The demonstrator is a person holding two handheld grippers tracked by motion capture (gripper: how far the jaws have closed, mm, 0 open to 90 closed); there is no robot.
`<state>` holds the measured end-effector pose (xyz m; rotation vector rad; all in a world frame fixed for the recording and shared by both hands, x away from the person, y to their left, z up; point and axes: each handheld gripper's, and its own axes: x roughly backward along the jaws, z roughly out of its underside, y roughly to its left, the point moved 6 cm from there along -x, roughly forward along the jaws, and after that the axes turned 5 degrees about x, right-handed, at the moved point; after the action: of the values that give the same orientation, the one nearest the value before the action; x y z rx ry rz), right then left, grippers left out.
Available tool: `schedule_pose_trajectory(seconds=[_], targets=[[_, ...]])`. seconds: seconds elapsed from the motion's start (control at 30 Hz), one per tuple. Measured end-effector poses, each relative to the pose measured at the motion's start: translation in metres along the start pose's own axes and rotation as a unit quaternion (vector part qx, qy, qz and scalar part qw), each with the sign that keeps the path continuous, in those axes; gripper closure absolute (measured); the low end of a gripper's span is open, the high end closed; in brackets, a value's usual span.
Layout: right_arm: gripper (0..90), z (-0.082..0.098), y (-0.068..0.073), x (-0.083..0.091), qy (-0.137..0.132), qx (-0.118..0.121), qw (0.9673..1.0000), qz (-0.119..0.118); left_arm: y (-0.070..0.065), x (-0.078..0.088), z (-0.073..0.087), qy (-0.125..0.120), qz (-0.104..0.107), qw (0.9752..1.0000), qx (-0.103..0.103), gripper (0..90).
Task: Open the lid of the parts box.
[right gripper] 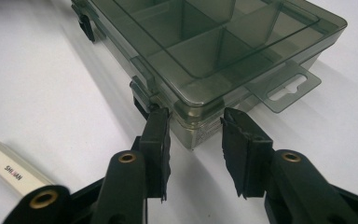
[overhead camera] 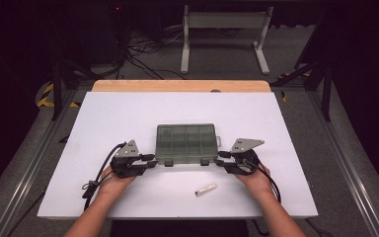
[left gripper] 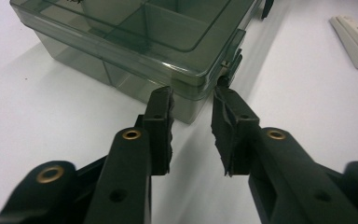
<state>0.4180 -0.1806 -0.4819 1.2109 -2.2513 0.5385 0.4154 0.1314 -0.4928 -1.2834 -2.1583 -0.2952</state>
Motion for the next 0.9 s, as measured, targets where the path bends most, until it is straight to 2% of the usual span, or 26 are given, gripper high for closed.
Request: schedule_pose_trajectory(seconds=[0.13, 0.27, 0.67, 0.9], targets=[[65.0, 0.0002, 0.0011, -0.0003, 0.003, 0.003, 1.0, -0.001, 0.0005, 0.0004, -0.0002, 0.0, -0.005, 1.0, -0.002, 73.1], [65.8, 0.0, 0.0011, -0.0007, 0.004, 0.005, 1.0, 0.002, 0.0003, -0.0006, 0.0003, 0.005, -0.007, 0.9999, -0.006, 73.0], [68.4, -0.0002, 0.0024, -0.0002, 0.003, 0.01, 0.9999, 0.005, 0.0011, -0.0015, -0.0003, 0.003, -0.006, 1.0, -0.002, 73.4], [71.8, -0.0016, 0.0012, 0.0019, -0.004, 0.007, 1.0, 0.004, -0.0022, 0.0036, -0.0033, -0.01, 0.003, 0.9999, -0.002, 77.5]])
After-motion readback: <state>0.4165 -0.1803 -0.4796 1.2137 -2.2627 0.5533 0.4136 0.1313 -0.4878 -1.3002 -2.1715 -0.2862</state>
